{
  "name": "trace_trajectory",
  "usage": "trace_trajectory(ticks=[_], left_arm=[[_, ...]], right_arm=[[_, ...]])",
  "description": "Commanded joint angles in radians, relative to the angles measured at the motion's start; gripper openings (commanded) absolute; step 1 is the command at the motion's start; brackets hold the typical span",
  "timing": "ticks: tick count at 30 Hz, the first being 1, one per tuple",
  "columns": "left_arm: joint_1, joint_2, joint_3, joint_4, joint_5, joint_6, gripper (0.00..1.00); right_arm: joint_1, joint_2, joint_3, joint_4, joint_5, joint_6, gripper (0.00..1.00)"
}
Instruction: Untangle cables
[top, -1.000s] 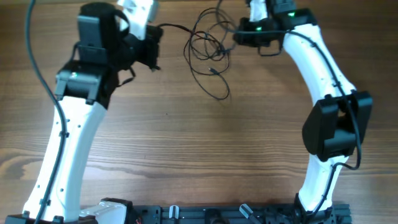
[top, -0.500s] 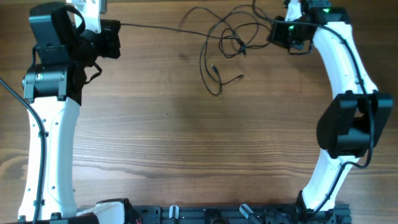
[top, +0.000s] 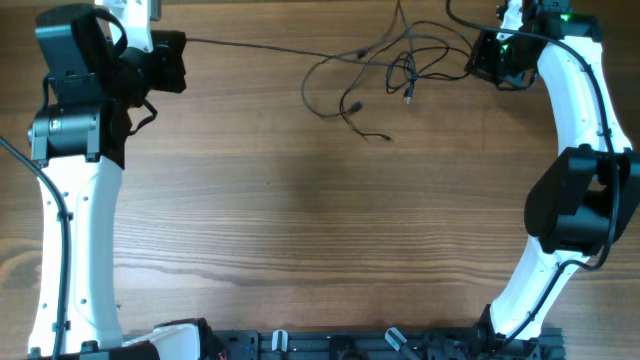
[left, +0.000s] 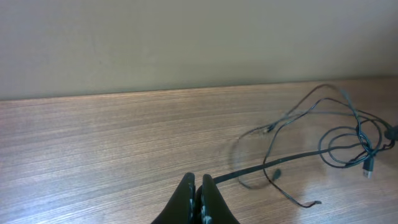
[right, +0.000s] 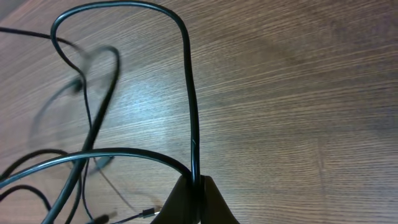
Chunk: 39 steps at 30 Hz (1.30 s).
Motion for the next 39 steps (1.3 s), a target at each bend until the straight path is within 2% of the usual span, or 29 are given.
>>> trace_trajectory(ticks=[1, 13, 19, 24, 26, 27, 29, 31, 39], left_arm=[[0.031, -0.03, 0.02, 0.012, -0.042, -0.01, 0.04], [0.066, -0.031, 0.02, 0.014, -0.048, -0.011, 0.04], [0.062, -0.031, 0.02, 0.011, -0.037, -0.015, 0.04], [0.061, -0.031, 0.02, 0.0, 0.051, -0.02, 0.04], [0.061, -0.031, 0.02, -0.004, 0.092, -0.045, 0.09], [0.061, -0.031, 0.02, -0.008, 0.117, -0.045, 0.16], [0.061, -0.03, 0.02, -0.016, 0.161, -0.045, 0.35], [0.061, -0.028, 0.02, -0.027, 0.195, -0.048, 0.44], [0.061, -0.027, 0.02, -0.048, 0.207, -0.048, 0.45]], right_arm=[[-0.047, 0.017, 0.013, 0.004, 0.121, 0.003, 0.05], [-0.152, 0.017, 0.013, -0.037, 0.194, -0.001, 0.05], [-0.137, 0.017, 0.013, -0.05, 0.193, -0.01, 0.05], [-0.084, 0.017, 0.013, -0.064, 0.137, -0.042, 0.05], [-0.053, 0.017, 0.013, -0.069, 0.094, -0.063, 0.05], [-0.034, 0.017, 0.013, -0.069, 0.078, -0.07, 0.04], [0.001, 0.017, 0.013, -0.068, 0.055, -0.074, 0.05], [0.045, 0.017, 0.013, -0.066, 0.007, -0.097, 0.04], [0.251, 0.005, 0.013, -0.063, -0.079, -0.123, 0.05]])
